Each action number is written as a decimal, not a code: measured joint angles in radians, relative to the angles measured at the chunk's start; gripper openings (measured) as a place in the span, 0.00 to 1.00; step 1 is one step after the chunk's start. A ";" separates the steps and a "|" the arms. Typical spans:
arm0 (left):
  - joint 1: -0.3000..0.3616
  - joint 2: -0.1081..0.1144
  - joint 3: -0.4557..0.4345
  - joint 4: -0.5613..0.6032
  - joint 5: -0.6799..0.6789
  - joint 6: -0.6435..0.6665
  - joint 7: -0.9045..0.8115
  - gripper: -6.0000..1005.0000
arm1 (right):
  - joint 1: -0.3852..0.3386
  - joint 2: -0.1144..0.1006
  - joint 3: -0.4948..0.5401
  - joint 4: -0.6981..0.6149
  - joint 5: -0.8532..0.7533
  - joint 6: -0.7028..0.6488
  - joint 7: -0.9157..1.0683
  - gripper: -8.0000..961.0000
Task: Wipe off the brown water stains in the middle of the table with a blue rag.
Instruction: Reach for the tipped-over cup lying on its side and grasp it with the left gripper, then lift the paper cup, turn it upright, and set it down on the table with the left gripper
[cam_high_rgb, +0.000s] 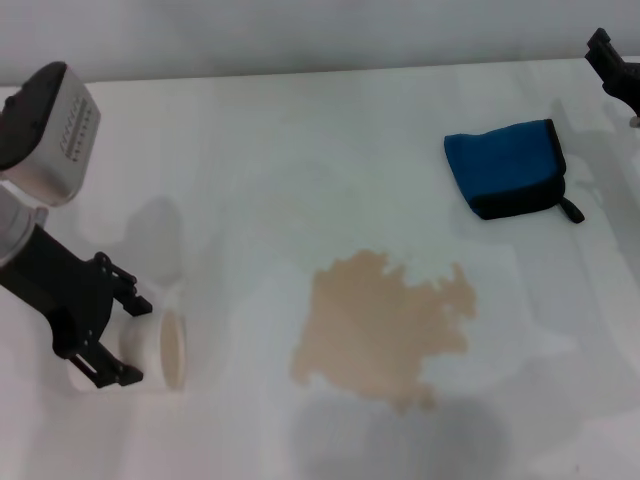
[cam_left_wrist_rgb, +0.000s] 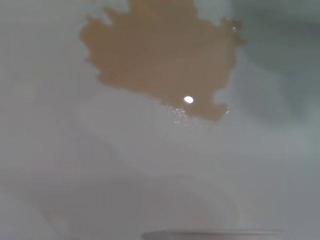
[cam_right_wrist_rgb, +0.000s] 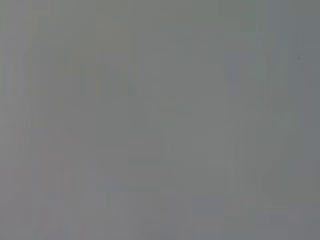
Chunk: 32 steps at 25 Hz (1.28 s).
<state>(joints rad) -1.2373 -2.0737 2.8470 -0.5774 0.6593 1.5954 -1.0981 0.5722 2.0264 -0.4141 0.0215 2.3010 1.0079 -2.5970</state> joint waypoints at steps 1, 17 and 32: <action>0.003 0.000 0.000 0.009 0.000 -0.001 0.000 0.86 | 0.000 0.000 0.000 0.000 0.000 0.000 0.000 0.88; 0.016 0.000 -0.001 0.065 0.008 -0.009 -0.003 0.86 | -0.002 0.000 0.000 0.000 0.000 0.000 0.000 0.88; 0.044 0.002 -0.001 0.079 -0.071 -0.015 -0.003 0.84 | -0.006 -0.001 0.000 0.000 0.000 0.000 0.000 0.88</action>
<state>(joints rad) -1.1931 -2.0720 2.8455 -0.4985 0.5880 1.5803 -1.1015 0.5661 2.0253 -0.4141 0.0215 2.3010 1.0078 -2.5970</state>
